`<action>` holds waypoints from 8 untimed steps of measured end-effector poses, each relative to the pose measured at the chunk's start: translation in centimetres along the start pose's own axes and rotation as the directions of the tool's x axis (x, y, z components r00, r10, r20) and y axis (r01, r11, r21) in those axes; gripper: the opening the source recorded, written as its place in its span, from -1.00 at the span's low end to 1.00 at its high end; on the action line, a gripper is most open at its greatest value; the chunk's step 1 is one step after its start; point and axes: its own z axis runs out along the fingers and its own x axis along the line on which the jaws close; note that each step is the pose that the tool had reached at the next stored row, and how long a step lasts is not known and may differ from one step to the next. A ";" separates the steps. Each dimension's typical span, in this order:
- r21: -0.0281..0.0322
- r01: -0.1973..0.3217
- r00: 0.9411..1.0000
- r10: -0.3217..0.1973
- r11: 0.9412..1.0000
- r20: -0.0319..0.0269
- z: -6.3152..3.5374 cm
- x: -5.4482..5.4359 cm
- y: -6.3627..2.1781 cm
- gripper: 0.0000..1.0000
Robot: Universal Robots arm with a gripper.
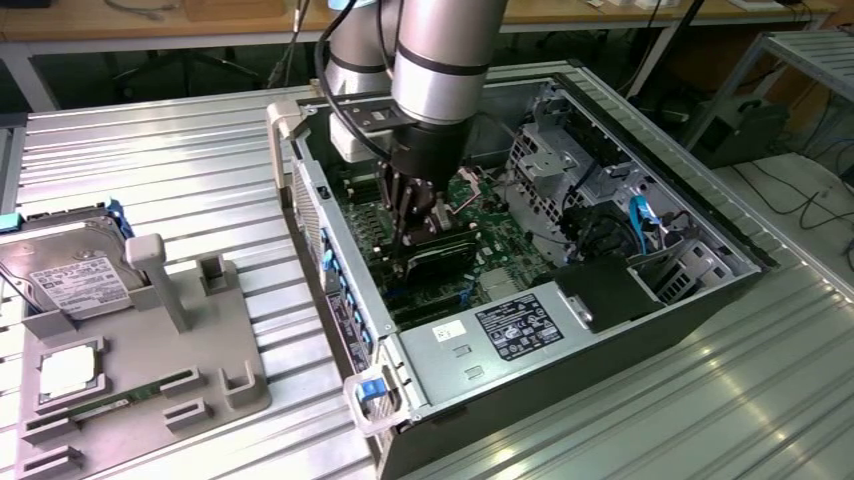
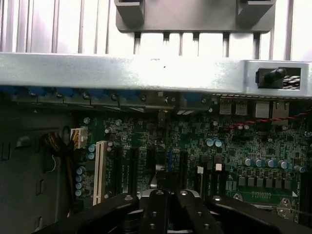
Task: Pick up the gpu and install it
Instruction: 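Press down on the gpu until it lock into place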
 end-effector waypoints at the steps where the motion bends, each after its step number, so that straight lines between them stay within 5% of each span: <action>1: 0.000 0.005 1.000 -0.005 1.000 0.000 0.00 0.0 0.04 -0.79; 8: 0.007 0.009 1.000 -0.009 1.000 -0.001 0.22 -0.1 0.86 -0.79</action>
